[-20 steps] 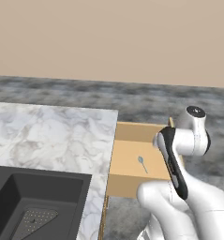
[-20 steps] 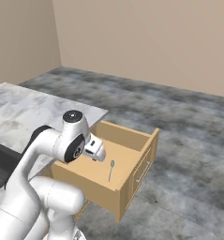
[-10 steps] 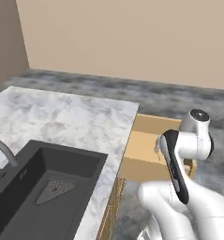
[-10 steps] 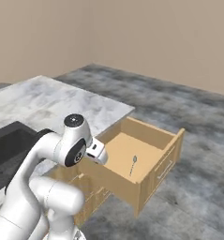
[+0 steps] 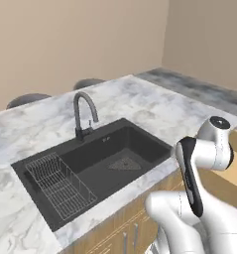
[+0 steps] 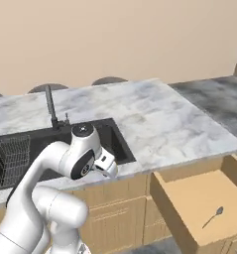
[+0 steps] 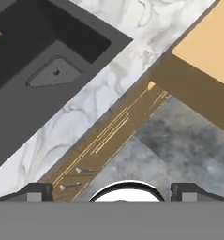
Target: Organize the utensils by type. Pick up the wooden spoons from the counter and place them in the open cabinet. Then pick up the metallic utensils from the counter and place them in the open drawer.
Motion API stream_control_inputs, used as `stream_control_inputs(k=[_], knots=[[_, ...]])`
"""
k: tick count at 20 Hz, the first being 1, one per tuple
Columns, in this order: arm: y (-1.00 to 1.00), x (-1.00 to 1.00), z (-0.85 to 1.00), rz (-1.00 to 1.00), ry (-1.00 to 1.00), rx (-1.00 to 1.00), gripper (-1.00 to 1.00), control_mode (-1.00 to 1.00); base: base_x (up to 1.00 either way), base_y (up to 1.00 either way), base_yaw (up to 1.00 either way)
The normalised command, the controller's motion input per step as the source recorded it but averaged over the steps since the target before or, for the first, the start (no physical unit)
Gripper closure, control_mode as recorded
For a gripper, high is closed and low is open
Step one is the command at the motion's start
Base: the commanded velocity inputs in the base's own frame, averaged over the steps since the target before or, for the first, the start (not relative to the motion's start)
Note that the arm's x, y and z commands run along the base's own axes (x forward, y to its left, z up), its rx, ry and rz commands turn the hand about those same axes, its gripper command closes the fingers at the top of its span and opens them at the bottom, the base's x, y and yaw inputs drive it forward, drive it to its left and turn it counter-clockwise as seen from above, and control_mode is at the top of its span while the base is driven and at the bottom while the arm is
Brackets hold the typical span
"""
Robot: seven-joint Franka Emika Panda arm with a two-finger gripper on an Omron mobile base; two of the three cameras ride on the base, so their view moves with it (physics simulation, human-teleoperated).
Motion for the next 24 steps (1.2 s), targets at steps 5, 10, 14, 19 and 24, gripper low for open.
stream_control_inputs(k=[5,10,14,19,24], knots=[[0.0,0.0,0.0,0.0,0.0,0.0,-1.0,1.0,-0.12,0.0,1.0],[0.0,0.0,0.0,0.0,0.0,0.0,-1.0,1.0,-0.11,0.0,1.0],[0.0,0.0,0.0,0.0,0.0,0.0,-1.0,1.0,-0.11,0.0,1.0],[0.0,0.0,0.0,0.0,0.0,0.0,-1.0,1.0,-0.08,0.12,1.0],[0.0,0.0,0.0,0.0,0.0,0.0,-1.0,1.0,0.04,0.12,1.0]])
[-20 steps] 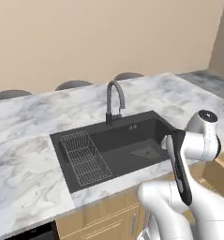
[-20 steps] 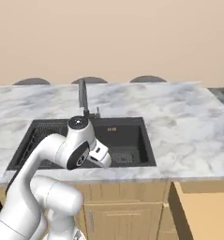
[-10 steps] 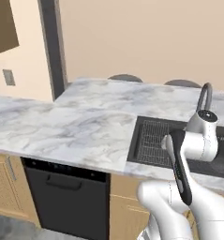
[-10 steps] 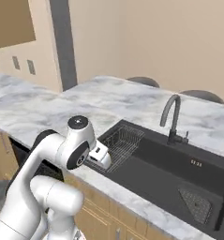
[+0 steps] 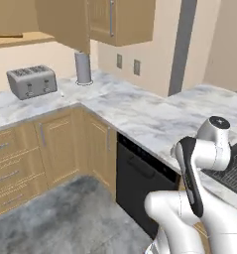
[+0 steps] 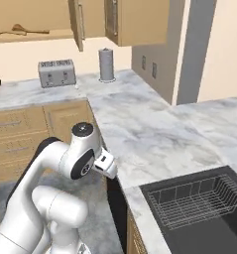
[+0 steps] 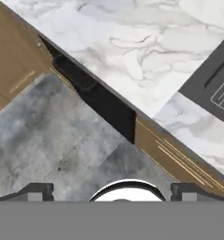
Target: Organize the utensils by type. Pick up the wooden spoons from the counter and place them in the open cabinet. Then pick up the metallic utensils from the counter and place them in the open drawer.
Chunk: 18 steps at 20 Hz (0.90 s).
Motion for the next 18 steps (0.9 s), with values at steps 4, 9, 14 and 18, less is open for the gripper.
stream_control_inputs(k=[4,9,14,18], knots=[[0.0,0.0,0.0,0.0,0.0,0.0,-1.0,1.0,0.29,0.04,1.0],[0.0,0.0,0.0,0.0,0.0,0.0,-1.0,1.0,0.5,0.04,0.88],[0.0,0.0,0.0,0.0,0.0,0.0,-1.0,1.0,0.7,0.0,0.59],[0.0,0.0,0.0,0.0,0.0,0.0,-1.0,1.0,0.57,-0.07,0.13]])
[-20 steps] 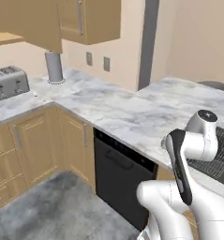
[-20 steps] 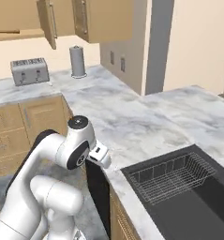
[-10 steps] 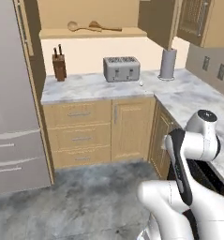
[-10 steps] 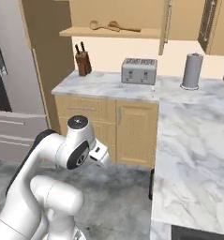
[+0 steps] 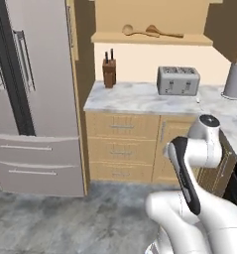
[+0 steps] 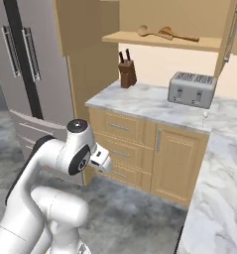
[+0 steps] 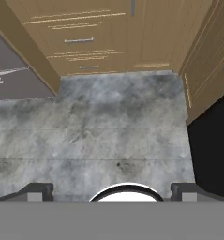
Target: Organize the utensils by type. Pick up the wooden spoons from the counter and place them in the open cabinet. Then pick up the metallic utensils from the counter and place them in the open drawer.
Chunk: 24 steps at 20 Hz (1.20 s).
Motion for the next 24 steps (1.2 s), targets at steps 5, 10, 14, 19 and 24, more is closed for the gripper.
stream_control_inputs(k=[5,10,14,19,24], knots=[[0.0,0.0,0.0,0.0,0.0,0.0,-1.0,1.0,0.7,-0.09,0.0],[0.0,0.0,0.0,0.0,0.0,0.0,-1.0,1.0,0.8,-0.05,0.0],[0.0,0.0,0.0,0.0,0.0,0.0,-1.0,1.0,0.92,-0.06,0.0],[0.0,0.0,0.0,0.0,0.0,0.0,-1.0,1.0,0.82,-0.25,-0.07],[0.0,0.0,0.0,0.0,0.0,0.0,-1.0,1.0,0.75,-0.25,-0.11]])
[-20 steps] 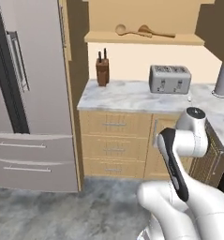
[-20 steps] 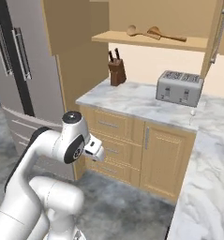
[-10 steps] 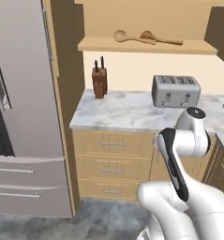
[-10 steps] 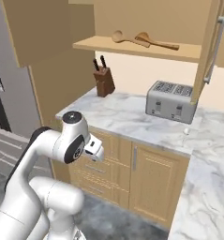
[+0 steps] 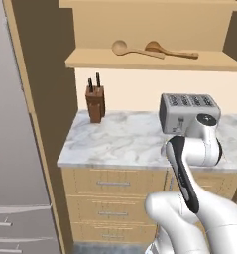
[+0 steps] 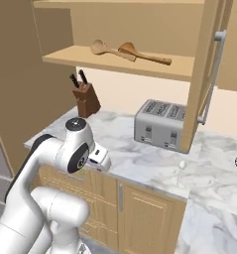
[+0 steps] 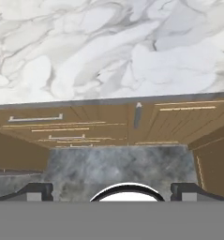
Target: Organize the utensils by type. Pick up the wooden spoons from the counter and place them in the open cabinet. Then pick up the metallic utensils from the counter and place them in the open drawer.
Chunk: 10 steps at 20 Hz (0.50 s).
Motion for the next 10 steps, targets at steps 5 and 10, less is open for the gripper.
stream_control_inputs(k=[5,10], knots=[[0.0,0.0,0.0,0.0,0.0,0.0,-1.0,1.0,0.58,-0.15,-0.21],[0.0,0.0,0.0,0.0,0.0,0.0,-1.0,1.0,0.08,0.0,-0.08]])
